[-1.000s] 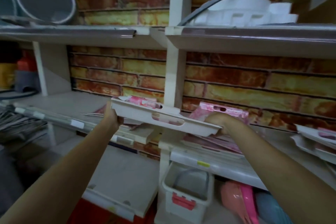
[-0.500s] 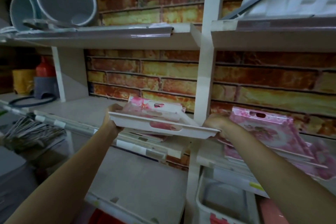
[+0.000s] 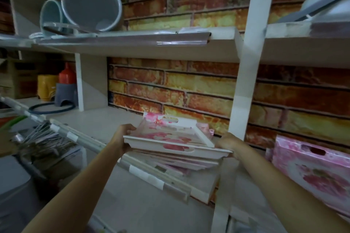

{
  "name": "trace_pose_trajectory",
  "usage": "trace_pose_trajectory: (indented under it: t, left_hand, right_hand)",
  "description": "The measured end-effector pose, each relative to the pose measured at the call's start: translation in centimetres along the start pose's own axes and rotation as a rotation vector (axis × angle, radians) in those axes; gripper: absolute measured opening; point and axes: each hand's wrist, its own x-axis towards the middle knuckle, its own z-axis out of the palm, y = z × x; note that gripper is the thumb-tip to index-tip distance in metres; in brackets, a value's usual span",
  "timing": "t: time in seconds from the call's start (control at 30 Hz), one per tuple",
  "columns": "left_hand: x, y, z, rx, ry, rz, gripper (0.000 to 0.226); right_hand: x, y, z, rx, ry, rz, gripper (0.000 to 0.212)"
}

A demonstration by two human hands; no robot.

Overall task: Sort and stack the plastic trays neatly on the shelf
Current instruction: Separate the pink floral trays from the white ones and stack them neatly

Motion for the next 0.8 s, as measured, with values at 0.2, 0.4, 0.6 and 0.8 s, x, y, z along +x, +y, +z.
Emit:
trace_pose_trajectory:
  t: [0.2, 0.4, 0.6, 0.8]
  left_hand:
    - [2.8, 0.8, -0.5, 0.177, 0.066, -0.023, 0.019]
    - [4.0, 1.1, -1.2, 0.317, 0.077, -0.079, 0.027]
    - [4.6, 1.0, -2.1, 0.36, 0.079, -0.109, 0.03]
    - [3.6, 1.8, -2.4, 0.326, 0.098, -0.058, 0.032]
  right_hand:
    - [4.6, -0.4, 2.4, 0.08, -0.063, -0.056, 0.029]
    - [7.0, -0.4, 4.2, -0.031, -0.089, -0.044, 0.039]
    - [6.8, -1.4, 5.0, -0.18, -0.119, -0.045, 0.03]
    - [5.7, -1.3, 5.0, -0.234, -0.112, -0.038, 0.033]
